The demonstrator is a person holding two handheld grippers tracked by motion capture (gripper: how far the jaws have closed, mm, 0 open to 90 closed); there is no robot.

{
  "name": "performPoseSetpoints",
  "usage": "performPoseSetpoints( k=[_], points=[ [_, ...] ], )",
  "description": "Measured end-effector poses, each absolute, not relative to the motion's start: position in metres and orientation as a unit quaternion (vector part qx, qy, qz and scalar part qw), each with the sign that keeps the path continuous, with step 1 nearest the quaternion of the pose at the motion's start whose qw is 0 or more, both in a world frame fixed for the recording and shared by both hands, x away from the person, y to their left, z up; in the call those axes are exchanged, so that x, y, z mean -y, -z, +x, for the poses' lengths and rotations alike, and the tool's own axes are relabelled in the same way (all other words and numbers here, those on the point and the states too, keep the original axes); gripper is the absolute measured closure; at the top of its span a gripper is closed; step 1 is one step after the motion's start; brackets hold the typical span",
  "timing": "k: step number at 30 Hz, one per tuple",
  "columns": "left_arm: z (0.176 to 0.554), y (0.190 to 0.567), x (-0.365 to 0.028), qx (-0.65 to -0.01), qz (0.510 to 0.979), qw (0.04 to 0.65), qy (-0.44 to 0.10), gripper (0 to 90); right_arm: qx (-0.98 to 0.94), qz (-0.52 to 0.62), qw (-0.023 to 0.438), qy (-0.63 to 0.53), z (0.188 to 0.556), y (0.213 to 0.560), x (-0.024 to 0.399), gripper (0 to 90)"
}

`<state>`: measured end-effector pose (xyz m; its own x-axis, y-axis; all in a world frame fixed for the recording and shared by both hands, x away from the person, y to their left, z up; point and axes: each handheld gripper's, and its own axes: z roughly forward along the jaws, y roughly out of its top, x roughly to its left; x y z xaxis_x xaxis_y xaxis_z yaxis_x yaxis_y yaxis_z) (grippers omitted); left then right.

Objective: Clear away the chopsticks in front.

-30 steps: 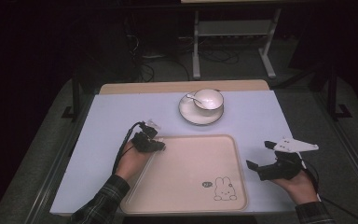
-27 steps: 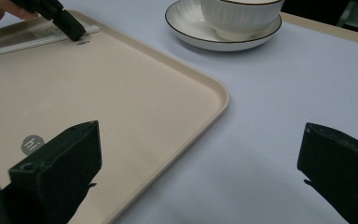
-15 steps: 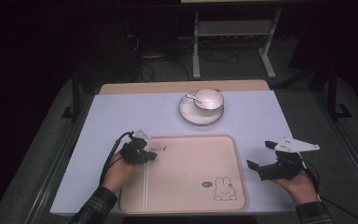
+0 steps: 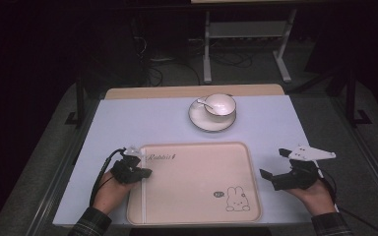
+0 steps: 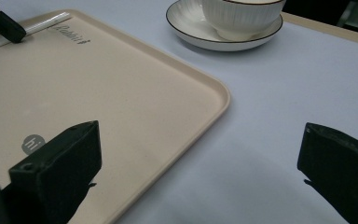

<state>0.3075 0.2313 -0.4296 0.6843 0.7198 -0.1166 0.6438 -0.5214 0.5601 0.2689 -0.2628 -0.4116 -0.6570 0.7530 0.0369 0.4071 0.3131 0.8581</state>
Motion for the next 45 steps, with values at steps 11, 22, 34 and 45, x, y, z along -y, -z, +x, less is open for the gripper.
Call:
performPoseSetpoints(
  k=[11, 22, 34, 45],
  points=[
    [0.306, 0.418, -0.230, -0.376, 0.866, 0.323, -0.065, 87.7, -0.788, 0.367, 0.190, -0.456, 0.269, 0.412, 0.263, 0.0],
    [0.285, 0.392, -0.260, -0.342, 0.842, 0.404, -0.105, 56.4, -0.786, 0.367, 0.191, -0.458, 0.267, 0.410, 0.264, 0.0],
    [0.269, 0.402, -0.297, -0.356, 0.822, 0.420, -0.146, 20.7, -0.783, 0.367, 0.194, -0.463, 0.261, 0.408, 0.265, 0.0],
    [0.266, 0.408, -0.301, -0.358, 0.824, 0.411, -0.156, 16.7, -0.781, 0.362, 0.199, -0.469, 0.261, 0.407, 0.266, 0.0]
  ],
)
